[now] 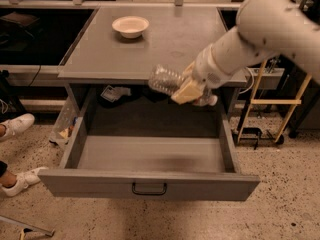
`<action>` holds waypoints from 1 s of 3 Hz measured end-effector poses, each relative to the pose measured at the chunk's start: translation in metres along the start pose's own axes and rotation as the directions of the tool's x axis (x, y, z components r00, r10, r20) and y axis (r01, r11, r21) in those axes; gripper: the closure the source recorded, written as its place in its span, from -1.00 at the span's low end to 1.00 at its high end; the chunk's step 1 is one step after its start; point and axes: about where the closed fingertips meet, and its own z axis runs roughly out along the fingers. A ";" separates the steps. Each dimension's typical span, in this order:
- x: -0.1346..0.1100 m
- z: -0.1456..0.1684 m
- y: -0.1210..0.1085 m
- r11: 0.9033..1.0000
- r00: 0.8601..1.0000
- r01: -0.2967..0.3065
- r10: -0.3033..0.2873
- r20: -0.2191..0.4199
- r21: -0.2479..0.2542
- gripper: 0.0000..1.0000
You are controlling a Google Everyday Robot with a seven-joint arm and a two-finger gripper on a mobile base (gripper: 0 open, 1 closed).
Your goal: Place water bottle into top drawer
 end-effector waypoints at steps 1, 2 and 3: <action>0.057 0.101 0.020 0.996 0.998 -0.063 0.063 -0.006 -0.055 1.00; 0.104 0.189 0.047 0.982 0.992 -0.127 0.129 0.004 -0.139 1.00; 0.114 0.203 0.052 0.976 0.989 -0.147 0.149 0.002 -0.159 1.00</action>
Offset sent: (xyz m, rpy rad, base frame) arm -0.0113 0.0516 -0.3403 0.1100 0.3027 -0.0181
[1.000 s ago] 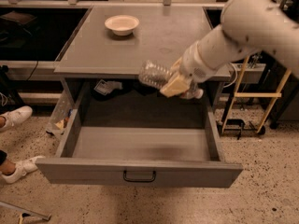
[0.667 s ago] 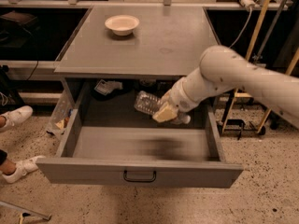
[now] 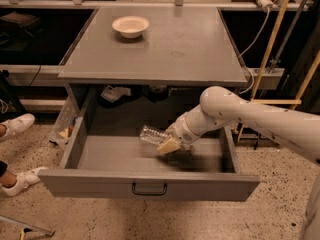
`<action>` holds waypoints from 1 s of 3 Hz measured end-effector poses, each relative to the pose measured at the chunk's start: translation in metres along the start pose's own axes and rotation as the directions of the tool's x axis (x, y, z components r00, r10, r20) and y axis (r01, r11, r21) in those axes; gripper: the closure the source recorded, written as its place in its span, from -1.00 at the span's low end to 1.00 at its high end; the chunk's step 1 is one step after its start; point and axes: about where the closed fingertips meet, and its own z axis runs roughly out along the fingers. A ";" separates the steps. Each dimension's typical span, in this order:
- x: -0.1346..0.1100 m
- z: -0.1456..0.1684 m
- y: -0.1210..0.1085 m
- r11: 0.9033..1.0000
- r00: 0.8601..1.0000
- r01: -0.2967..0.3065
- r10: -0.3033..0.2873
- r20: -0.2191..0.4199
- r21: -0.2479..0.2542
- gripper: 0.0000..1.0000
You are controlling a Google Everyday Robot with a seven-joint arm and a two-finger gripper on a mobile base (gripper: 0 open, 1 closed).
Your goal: Place water bottle into top drawer
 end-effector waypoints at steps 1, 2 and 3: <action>0.000 0.000 0.000 1.000 1.000 0.000 0.000 0.000 0.000 0.63; 0.000 0.000 0.000 1.000 1.000 0.000 0.000 0.000 0.000 0.16; 0.000 0.000 0.000 1.000 1.000 0.000 0.000 0.000 0.000 -0.30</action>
Offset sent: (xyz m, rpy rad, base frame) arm 0.0000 0.0000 0.0000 0.0000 0.0000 0.0000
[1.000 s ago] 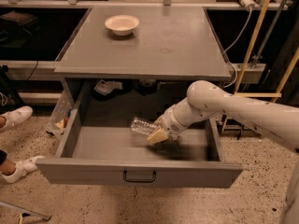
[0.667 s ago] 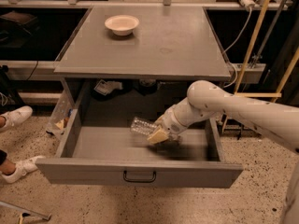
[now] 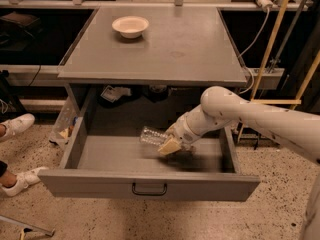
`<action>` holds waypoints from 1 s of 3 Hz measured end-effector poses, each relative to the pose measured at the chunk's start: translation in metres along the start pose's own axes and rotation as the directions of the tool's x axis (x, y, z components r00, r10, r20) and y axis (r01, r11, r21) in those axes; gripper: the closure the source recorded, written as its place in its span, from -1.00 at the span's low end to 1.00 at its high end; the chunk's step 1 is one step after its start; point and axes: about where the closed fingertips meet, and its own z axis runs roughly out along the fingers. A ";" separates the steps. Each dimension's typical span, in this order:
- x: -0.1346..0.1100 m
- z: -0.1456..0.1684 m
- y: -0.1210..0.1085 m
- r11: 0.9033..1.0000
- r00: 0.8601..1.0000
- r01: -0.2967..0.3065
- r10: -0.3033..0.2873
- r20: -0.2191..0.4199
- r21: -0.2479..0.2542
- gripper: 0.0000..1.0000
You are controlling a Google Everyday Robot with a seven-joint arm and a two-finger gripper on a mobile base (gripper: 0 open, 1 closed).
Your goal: Place water bottle into top drawer
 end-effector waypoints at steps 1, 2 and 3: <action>0.000 0.000 0.000 1.000 1.000 0.000 0.000 0.000 0.000 -0.77; 0.000 0.000 0.000 1.000 1.000 0.000 0.000 0.000 0.000 -1.00; 0.000 0.000 0.000 1.000 1.000 0.000 0.000 0.000 0.000 -1.00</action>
Offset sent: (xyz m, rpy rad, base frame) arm 0.0000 0.0000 0.0000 0.0000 0.0000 0.0000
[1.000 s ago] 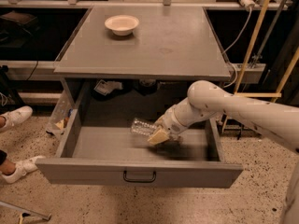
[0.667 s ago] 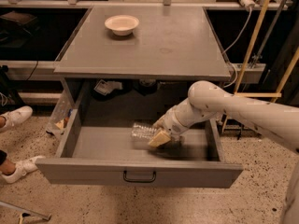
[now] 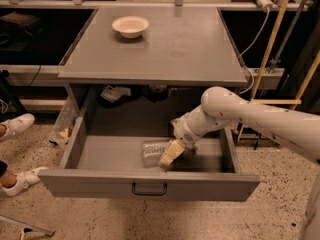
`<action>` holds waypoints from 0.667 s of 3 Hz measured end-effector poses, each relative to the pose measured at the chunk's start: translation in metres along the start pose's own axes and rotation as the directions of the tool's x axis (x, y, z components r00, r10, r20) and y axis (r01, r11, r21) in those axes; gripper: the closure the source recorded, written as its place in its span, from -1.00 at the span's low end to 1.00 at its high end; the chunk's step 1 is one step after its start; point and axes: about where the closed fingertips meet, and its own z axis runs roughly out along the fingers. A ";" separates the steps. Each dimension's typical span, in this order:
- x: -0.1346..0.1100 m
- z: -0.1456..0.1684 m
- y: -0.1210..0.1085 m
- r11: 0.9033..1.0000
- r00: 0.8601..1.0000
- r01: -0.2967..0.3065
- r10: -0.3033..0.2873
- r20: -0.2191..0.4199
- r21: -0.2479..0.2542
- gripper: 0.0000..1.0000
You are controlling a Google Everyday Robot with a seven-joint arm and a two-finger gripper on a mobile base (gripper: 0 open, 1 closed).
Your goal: Place water bottle into top drawer
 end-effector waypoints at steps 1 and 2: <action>-0.014 -0.017 0.010 0.999 0.999 0.010 -0.008 -0.038 0.046 -1.00; -0.033 -0.044 0.045 0.995 0.986 0.030 -0.013 -0.168 0.100 -1.00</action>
Offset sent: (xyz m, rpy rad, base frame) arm -0.0790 0.0099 0.2329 -0.3706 -0.1825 -0.2298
